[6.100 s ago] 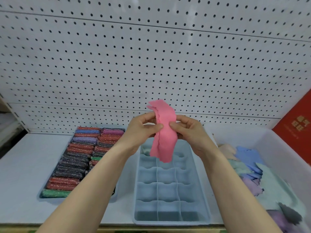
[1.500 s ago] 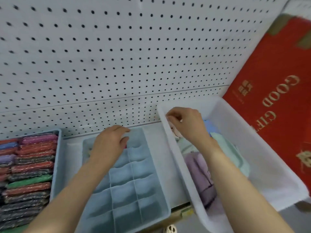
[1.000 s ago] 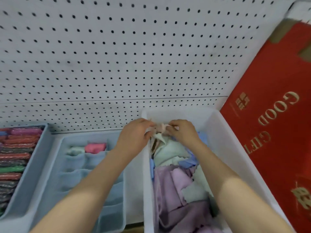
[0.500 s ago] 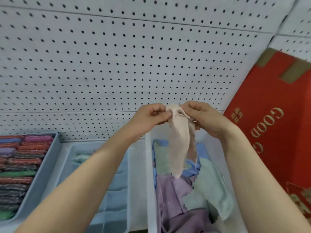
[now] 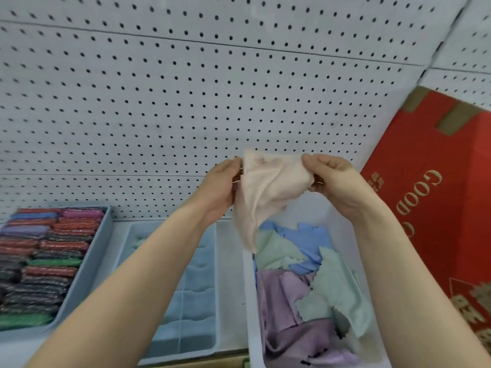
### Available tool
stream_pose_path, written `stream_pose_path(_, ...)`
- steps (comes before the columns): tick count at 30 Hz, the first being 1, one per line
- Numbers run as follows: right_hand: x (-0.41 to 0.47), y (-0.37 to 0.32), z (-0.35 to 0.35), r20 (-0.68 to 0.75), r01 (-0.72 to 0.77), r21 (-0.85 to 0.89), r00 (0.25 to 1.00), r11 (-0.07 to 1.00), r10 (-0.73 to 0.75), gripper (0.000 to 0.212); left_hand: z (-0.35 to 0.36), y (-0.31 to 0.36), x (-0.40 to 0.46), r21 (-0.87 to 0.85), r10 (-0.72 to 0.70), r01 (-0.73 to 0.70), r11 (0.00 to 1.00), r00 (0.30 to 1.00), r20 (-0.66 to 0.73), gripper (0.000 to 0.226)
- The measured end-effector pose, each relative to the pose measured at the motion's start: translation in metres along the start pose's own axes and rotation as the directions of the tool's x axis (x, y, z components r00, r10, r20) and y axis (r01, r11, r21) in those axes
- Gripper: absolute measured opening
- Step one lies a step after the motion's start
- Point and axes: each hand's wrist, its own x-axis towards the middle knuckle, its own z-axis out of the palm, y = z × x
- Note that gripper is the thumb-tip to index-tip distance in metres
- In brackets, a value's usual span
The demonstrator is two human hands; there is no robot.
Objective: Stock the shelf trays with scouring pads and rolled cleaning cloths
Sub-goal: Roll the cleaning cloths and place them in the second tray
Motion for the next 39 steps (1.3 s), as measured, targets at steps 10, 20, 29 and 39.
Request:
stream_pose_path(10, -0.007, -0.037, 0.022, 0.102, 0.225, -0.056, 0.970, 0.973, -0.218, 0.029, -0.006, 0.005, -0.026, 0.224, 0.048, -0.012, 0.974, 0.987, -0.154, 0.013)
stream_pose_path(20, 0.004, -0.058, 0.021, -0.063, 0.234, 0.109, 0.971, 0.966, -0.229, 0.016, -0.024, 0.014, -0.039, 0.645, 0.297, -0.216, 0.733, 0.955, -0.018, 0.016)
stream_pose_path(29, -0.001, -0.045, 0.002, 0.062, 0.151, 0.302, 0.982, 0.941, -0.177, 0.019, -0.064, 0.015, -0.063, -0.272, 0.232, -0.229, 0.935, 0.973, -0.023, 0.032)
stream_pose_path(39, 0.014, -0.005, 0.072, -0.182, 0.223, -0.076, 0.955, 0.972, -0.233, 0.018, -0.084, -0.015, -0.052, 0.230, 0.400, -0.333, 0.914, 0.662, -0.634, 0.021)
